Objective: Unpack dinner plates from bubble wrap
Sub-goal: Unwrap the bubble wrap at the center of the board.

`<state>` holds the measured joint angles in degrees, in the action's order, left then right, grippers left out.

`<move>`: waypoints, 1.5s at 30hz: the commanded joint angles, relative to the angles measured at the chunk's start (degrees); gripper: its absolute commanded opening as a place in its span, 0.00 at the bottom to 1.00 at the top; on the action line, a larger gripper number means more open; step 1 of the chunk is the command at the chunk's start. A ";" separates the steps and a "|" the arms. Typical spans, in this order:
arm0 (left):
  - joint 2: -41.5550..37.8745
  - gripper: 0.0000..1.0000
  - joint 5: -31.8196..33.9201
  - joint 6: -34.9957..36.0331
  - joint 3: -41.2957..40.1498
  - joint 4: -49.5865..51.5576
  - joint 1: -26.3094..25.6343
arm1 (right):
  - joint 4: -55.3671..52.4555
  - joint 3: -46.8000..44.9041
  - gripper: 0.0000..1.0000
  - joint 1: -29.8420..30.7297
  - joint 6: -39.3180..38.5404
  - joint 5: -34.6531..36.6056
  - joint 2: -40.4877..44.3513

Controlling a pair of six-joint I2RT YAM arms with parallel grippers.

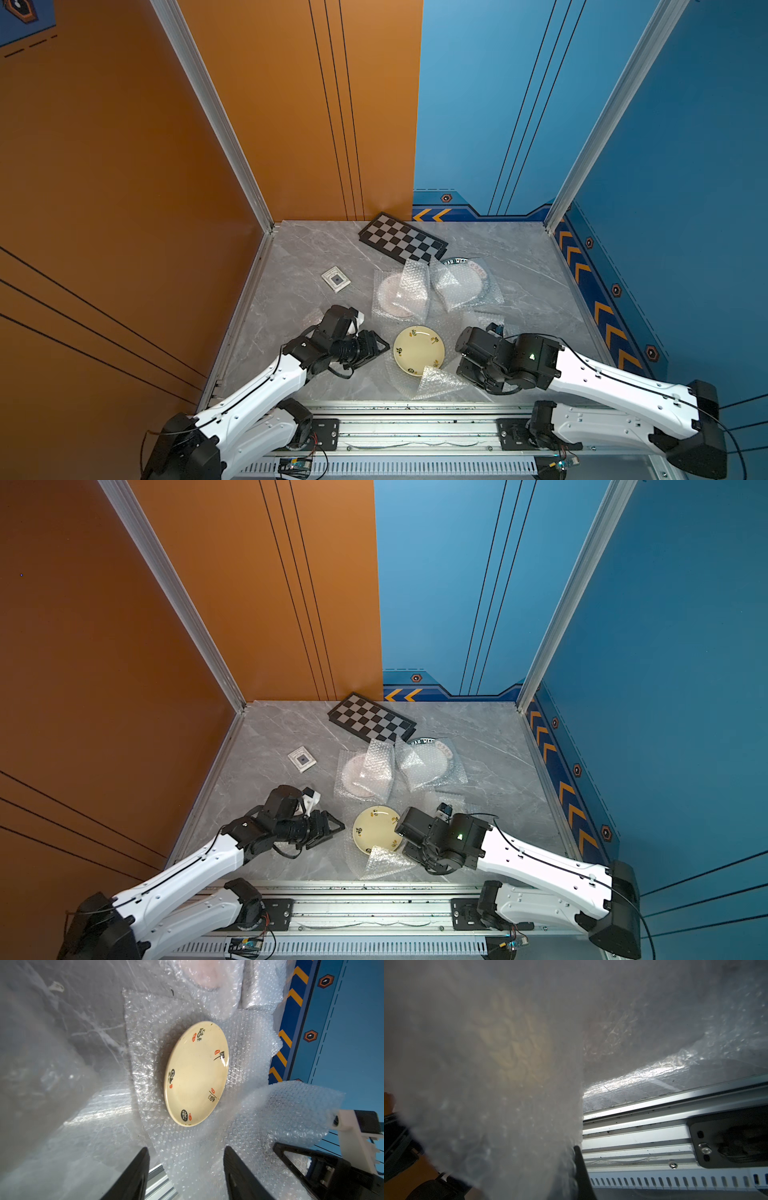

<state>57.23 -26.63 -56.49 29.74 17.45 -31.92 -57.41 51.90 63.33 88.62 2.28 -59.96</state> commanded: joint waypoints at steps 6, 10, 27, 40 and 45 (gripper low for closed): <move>10.21 0.58 1.04 4.66 6.76 1.02 0.11 | 0.15 -1.10 0.00 0.74 1.50 3.28 1.46; 15.55 0.56 4.52 7.47 10.87 4.64 -0.29 | 0.19 -1.80 0.00 0.65 2.08 3.68 2.65; 30.14 0.49 10.02 14.33 19.45 11.27 -0.79 | 1.40 -0.06 0.00 -1.98 -2.78 1.62 -0.85; 37.50 0.40 11.23 15.03 23.37 10.43 -2.66 | 1.68 -0.46 0.00 -2.40 -2.40 1.92 0.10; 39.19 0.28 11.84 15.26 23.55 10.09 -2.52 | 1.67 -0.93 0.00 -2.75 -2.31 2.02 0.64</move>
<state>95.00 -16.47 -41.87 52.31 26.85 -34.20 -55.31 50.94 61.04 86.87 3.29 -60.31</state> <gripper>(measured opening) 0.294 0.054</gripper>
